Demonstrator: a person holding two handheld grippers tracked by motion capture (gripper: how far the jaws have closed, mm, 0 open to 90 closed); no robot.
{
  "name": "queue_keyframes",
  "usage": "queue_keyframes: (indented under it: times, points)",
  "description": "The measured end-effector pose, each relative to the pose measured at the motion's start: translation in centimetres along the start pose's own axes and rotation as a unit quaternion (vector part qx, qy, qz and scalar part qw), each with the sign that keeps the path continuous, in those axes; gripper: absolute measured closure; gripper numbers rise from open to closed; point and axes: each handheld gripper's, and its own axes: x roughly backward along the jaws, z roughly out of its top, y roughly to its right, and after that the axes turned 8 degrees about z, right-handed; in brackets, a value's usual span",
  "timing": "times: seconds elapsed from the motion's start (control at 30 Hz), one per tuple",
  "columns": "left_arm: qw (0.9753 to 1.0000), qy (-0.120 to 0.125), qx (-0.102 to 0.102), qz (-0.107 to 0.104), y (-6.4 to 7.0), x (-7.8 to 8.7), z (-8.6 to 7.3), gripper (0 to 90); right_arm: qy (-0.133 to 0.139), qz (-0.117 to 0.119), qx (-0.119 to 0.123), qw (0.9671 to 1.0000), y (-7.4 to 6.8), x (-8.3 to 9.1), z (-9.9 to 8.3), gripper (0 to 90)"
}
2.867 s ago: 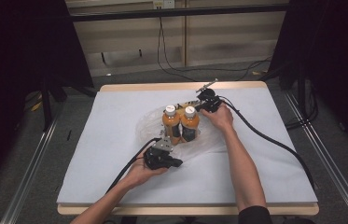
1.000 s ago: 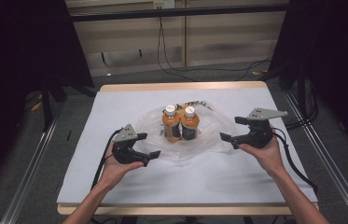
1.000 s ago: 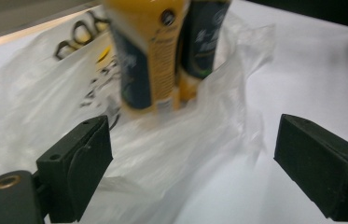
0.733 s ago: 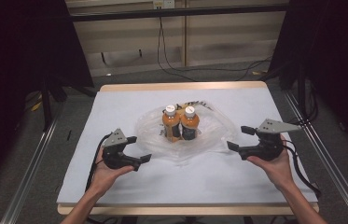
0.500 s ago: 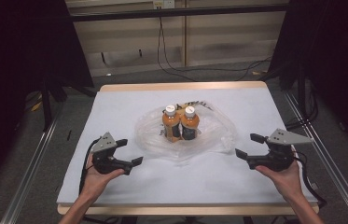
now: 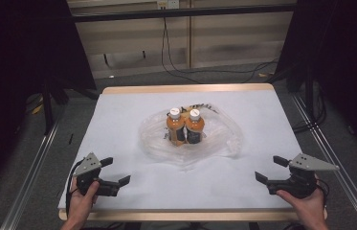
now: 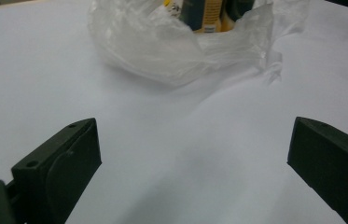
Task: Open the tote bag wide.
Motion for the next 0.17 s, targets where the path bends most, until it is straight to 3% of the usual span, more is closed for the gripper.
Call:
queue_keyframes:
  times: [0.1,0.13,0.17]
  points:
    - [0.9999,-0.001,-0.008,0.009,0.11,0.58,-0.37,2.5,-0.013,-0.010,0.006,0.9998,-0.03,0.51,-0.62,8.4]
    - [0.9996,0.002,-0.020,0.019,0.17,0.81,-0.41,2.5,-0.009,-0.014,0.015,0.9998,-0.10,0.82,-0.66,8.4]
    - [0.9995,0.008,-0.025,0.020,0.08,0.93,-0.47,2.1,0.008,-0.012,0.006,0.9999,-0.10,1.11,-0.74,8.4]
